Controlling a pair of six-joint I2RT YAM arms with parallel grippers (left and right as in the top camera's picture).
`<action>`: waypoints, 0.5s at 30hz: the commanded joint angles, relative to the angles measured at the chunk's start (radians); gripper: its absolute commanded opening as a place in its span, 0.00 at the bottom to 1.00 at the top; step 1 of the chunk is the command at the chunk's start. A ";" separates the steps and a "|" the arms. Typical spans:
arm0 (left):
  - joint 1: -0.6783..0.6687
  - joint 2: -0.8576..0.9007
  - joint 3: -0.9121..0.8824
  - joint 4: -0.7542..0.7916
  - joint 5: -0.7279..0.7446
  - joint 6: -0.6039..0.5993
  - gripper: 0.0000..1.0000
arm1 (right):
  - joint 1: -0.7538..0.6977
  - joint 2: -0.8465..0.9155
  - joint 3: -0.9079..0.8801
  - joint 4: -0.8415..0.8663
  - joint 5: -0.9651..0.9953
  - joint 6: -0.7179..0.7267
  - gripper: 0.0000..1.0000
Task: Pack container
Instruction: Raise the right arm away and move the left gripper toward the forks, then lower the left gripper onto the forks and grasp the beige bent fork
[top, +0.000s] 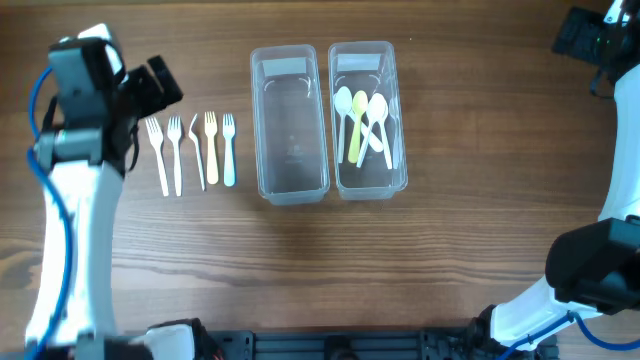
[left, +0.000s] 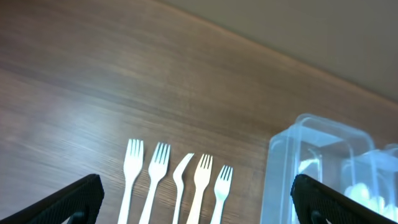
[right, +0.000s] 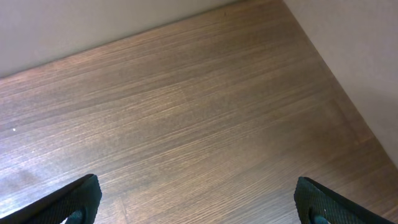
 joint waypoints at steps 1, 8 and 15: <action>-0.004 0.090 0.021 0.004 0.043 0.023 0.99 | 0.003 0.010 -0.002 0.003 0.018 -0.006 1.00; -0.005 0.258 0.021 0.003 0.069 0.023 0.84 | 0.003 0.010 -0.002 0.003 0.018 -0.006 1.00; -0.005 0.404 0.021 0.012 0.144 -0.021 0.42 | 0.003 0.010 -0.002 0.003 0.018 -0.006 1.00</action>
